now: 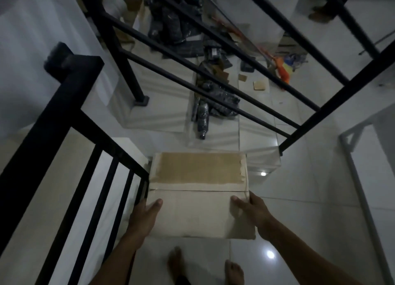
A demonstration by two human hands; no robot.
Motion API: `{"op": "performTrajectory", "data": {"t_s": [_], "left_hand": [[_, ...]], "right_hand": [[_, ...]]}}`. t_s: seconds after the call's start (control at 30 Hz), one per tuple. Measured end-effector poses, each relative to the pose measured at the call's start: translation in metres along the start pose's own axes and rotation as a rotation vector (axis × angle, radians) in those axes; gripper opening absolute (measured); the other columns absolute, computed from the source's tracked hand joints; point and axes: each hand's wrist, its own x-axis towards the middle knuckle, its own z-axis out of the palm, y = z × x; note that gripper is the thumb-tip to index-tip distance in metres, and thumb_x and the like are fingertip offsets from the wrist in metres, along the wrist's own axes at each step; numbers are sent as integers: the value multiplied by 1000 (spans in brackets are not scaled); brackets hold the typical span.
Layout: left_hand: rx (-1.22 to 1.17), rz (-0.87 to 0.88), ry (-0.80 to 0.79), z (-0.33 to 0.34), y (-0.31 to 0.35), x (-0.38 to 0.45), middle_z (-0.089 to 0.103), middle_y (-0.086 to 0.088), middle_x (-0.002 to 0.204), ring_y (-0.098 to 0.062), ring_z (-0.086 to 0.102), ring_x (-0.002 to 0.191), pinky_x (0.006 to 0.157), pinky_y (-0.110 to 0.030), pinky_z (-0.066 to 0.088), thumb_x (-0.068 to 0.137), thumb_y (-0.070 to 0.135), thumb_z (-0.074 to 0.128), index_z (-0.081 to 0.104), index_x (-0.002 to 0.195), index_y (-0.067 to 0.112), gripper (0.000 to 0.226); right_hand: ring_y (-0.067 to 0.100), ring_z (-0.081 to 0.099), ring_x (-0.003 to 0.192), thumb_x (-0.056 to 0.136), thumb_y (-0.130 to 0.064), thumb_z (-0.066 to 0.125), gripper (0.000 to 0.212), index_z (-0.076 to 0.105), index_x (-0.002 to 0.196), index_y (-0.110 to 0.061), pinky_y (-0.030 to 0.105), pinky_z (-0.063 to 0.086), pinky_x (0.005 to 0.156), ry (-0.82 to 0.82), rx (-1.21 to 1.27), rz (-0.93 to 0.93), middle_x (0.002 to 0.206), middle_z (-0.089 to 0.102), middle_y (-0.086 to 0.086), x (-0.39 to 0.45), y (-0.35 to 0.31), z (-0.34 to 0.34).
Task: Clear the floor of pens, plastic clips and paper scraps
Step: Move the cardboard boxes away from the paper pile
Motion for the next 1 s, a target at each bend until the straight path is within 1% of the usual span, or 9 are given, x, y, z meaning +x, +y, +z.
{"op": "performTrajectory", "data": {"t_s": [0.17,0.27,0.4,0.57,0.67,0.77,0.87,0.93,1.0], "left_hand": [[28,16,-39,-7,-13,77,57,-7,131,-28,56,115,100,-48,46,88,56,57,46,139,17,65],[29,36,-57,-5,-32,129,58,-6,131,-28,55,116,100,-47,46,90,53,55,43,141,18,63],[8,50,-9,9,-64,194,61,-10,124,-31,57,112,94,-41,48,90,46,59,51,135,13,56],[-37,26,30,41,-114,287,58,-10,121,-31,56,113,92,-40,47,94,32,57,50,134,9,46],[-56,56,35,56,-137,342,59,-14,122,-32,56,108,88,-39,47,94,34,58,51,133,4,50],[-66,60,46,69,-159,390,60,-15,122,-32,58,106,88,-38,48,95,32,57,50,133,5,47],[-70,77,73,77,-176,422,59,-13,127,-33,57,112,97,-51,47,84,47,58,47,138,12,65],[-34,95,98,83,-195,448,58,-14,129,-34,56,115,99,-53,45,76,53,53,48,138,10,76],[-4,76,105,86,-195,457,58,-16,129,-37,54,117,99,-53,44,84,48,57,49,137,8,66]], "right_hand": [[25,63,99,89,-29,66,39,58,124,-15,37,55,77,50,22,19,112,66,5,61,24,35],[26,64,97,88,-28,66,34,59,119,-15,35,55,72,55,47,27,109,67,7,109,52,61],[33,66,96,84,-31,72,37,63,115,-14,46,60,75,85,42,40,107,68,13,176,95,87],[21,68,91,87,-28,69,32,62,116,-16,23,55,61,97,-12,9,104,70,6,272,151,116],[22,67,91,88,-28,68,34,61,118,-13,26,57,63,76,-23,5,104,69,7,324,182,128],[24,68,94,86,-32,70,42,60,122,-13,36,60,72,85,-36,-3,108,68,8,372,215,139],[20,68,89,87,-27,69,37,61,119,-11,27,57,65,104,-39,-11,103,70,6,403,232,147],[20,68,92,87,-29,69,40,60,122,-12,30,59,71,95,-67,-13,106,69,6,422,241,152],[22,66,98,86,-35,70,47,57,126,-13,38,59,81,81,-102,-12,111,68,5,438,247,154]]}}
